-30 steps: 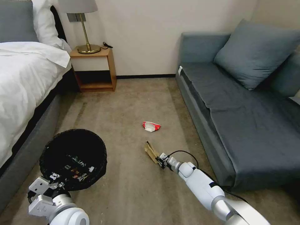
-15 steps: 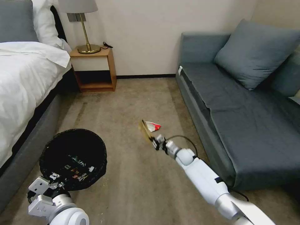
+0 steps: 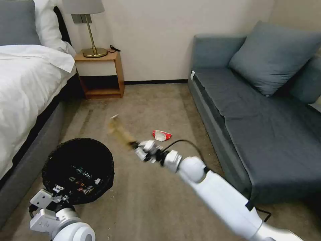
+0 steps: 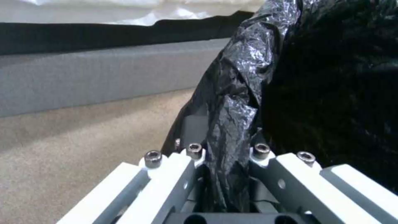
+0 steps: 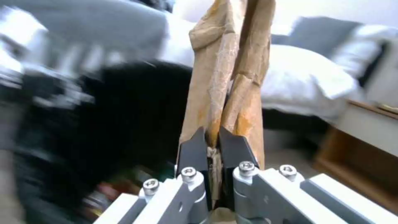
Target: Pick up the trash bin, then pick up the garbage on the floor and place it into the trash bin.
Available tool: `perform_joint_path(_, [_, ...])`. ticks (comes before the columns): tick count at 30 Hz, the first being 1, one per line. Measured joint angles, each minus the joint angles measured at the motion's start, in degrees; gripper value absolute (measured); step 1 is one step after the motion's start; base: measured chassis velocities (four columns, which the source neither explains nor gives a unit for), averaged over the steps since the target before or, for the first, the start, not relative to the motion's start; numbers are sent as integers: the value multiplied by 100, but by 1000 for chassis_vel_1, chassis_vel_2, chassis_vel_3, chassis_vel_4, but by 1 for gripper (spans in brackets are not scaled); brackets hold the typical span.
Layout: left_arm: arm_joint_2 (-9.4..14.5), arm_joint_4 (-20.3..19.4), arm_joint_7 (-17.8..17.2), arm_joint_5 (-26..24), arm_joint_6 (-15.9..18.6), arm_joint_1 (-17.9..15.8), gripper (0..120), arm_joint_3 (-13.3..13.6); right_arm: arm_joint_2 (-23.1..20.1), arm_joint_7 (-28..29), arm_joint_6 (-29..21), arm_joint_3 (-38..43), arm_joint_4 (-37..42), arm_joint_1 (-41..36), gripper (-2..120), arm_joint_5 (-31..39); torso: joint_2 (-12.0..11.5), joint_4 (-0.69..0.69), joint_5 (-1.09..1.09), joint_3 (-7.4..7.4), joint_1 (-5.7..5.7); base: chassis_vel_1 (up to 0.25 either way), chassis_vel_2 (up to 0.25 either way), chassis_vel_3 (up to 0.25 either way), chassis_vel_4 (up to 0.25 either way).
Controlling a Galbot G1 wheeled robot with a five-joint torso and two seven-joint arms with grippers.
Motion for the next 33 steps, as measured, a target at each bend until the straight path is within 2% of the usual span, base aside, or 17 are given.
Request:
perform_joint_path(5, [0,-10,0,10,3,3,0,3,236,11,-267,-656,-29,289,7,66,0,2,0,0,0,0,0,0,0])
perform_joint_path(10, [0,-5,-1,21,6,1,0,11,711,104,-308,-1182,-1081,607,7,58,0,2,1,0,0,0,0,0,0])
perform_joint_path(14, [0,0,-1,22,8,-13,0,-7,896,117,-254,-1188,-1487,678,7,-20,0,2,1,0,0,0,0,0,0])
perform_joint_path(20, [0,34,-1,19,9,-36,0,-13,894,270,-236,-1149,-1601,736,7,-38,0,1,1,0,0,0,0,0,0])
perform_joint_path(23, [0,59,-1,17,9,-59,0,-11,841,332,-206,-1101,-1601,729,17,-39,0,1,1,0,0,0,0,0,0])
perform_joint_path(24, [0,59,-1,17,9,-59,0,-11,841,332,-206,-1101,-1601,729,17,-39,0,1,1,0,0,0,0,0,0])
perform_joint_path(28, [0,62,-1,17,11,-62,0,-7,803,346,-193,-1072,-1585,716,35,-40,0,1,2,0,0,0,0,0,0])
perform_joint_path(29, [0,62,-1,17,11,-62,0,-7,803,346,-193,-1072,-1585,716,35,-40,0,1,2,0,0,0,0,0,0])
perform_joint_path(33, [0,50,0,17,11,-42,0,-13,796,368,-196,-1064,-1522,707,55,-41,0,1,2,0,0,0,0,0,0])
